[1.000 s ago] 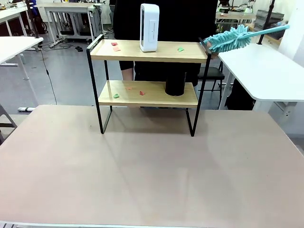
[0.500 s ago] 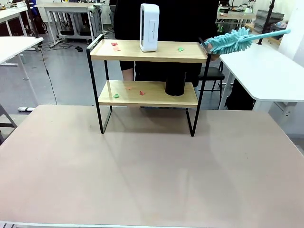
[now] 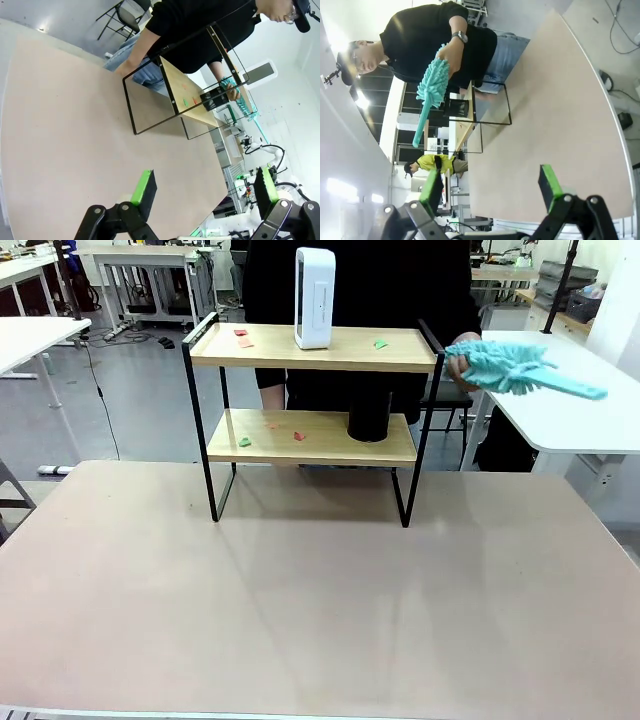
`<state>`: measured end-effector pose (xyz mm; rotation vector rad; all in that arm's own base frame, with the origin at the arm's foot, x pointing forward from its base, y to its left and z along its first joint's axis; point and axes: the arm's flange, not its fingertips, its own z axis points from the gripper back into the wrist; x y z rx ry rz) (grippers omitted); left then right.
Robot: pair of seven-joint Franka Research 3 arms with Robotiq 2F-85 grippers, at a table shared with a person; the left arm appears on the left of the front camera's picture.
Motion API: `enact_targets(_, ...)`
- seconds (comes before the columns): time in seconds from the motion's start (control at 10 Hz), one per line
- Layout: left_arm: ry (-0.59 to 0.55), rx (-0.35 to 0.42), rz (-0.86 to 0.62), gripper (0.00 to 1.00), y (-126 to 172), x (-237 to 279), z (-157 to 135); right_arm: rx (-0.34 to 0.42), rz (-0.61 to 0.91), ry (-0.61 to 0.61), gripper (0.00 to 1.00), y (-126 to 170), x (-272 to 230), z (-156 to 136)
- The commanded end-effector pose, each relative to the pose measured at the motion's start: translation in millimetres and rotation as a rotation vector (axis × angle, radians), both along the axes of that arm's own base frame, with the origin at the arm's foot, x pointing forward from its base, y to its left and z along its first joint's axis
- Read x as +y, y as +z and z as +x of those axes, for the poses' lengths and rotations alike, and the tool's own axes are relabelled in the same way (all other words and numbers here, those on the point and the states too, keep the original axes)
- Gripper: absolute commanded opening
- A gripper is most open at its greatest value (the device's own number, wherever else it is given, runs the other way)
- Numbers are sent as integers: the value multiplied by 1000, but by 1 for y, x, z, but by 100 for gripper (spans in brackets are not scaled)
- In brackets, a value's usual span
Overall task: Clean the shelf.
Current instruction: Pick up the Duster from the human.
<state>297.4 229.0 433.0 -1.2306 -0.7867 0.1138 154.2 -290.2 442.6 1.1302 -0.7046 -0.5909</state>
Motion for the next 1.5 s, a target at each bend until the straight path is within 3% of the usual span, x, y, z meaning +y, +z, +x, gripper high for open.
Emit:
enact_targets(0.0, -2, -27, -2, 100, -1, -1, -1, -28, -4, -1, 100, 3, -2, 2)
enact_targets(0.8, -2, -27, -2, 100, -1, -1, -1, -28, -4, -1, 100, 3, -2, 2)
enact_targets(0.9, -2, -27, -2, 100, -1, -1, -1, 7, 2, -2, 100, 0, 0, 0)
enact_targets(1.1, -2, -27, -2, 100, -1, -1, -1, 7, -6, 208, 100, 17, 8, 27)
enact_targets(1.4, -2, -27, -2, 100, -1, -1, -1, -35, -36, 335, 100, 66, 18, 80)
